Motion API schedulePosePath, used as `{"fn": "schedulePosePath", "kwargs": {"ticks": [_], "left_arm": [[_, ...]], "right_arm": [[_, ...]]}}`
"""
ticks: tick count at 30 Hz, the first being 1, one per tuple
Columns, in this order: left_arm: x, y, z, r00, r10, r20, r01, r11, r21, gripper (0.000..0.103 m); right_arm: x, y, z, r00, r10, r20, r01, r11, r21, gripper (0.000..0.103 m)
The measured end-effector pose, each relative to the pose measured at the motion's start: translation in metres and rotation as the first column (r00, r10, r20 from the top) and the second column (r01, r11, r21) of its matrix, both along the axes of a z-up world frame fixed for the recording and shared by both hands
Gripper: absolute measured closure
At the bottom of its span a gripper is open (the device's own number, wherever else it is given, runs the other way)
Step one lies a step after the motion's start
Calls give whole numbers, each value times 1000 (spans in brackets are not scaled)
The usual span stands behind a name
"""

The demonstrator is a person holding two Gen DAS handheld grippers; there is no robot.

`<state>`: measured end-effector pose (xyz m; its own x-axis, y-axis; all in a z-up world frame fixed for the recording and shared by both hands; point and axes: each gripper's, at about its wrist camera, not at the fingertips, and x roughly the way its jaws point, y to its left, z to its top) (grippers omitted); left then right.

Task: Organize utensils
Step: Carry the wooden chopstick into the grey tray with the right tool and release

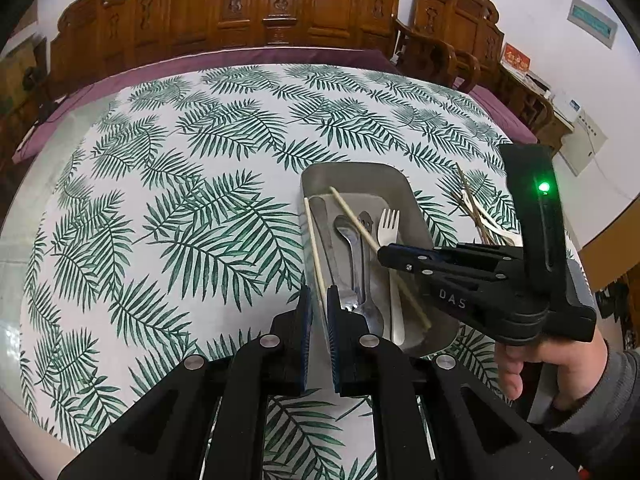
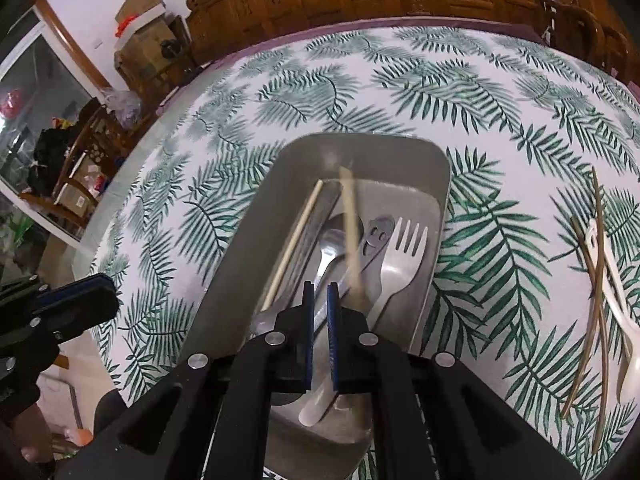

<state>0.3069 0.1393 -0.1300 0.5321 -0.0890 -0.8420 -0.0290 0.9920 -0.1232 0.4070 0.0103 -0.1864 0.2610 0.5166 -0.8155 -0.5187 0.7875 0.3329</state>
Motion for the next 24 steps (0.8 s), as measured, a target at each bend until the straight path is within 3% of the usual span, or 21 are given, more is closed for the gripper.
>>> {"fn": "schedulePosePath", "kwargs": {"ticks": [10,12,16,21,24], "left_arm": [[3,-18,6,1000,-17,24,18,1000,-25,95],[4,-23,6,999,-23,29,24,999,-26,86],[9,-39,7,998,-48,40,49,998,-25,80],[15,-59,9,996,-75,57,76,997,-23,63],[20,-74,9,993,-95,64,97,995,-24,57]], "right_arm": [[-20,-50,45,991,-6,137,6,1000,3,94],[-21,-66,51,988,-17,154,17,1000,2,94],[-24,-101,62,983,-48,175,46,999,16,94],[-28,-135,68,973,-74,217,77,997,-8,94],[-29,-154,64,970,-86,227,95,995,-29,94]]}}
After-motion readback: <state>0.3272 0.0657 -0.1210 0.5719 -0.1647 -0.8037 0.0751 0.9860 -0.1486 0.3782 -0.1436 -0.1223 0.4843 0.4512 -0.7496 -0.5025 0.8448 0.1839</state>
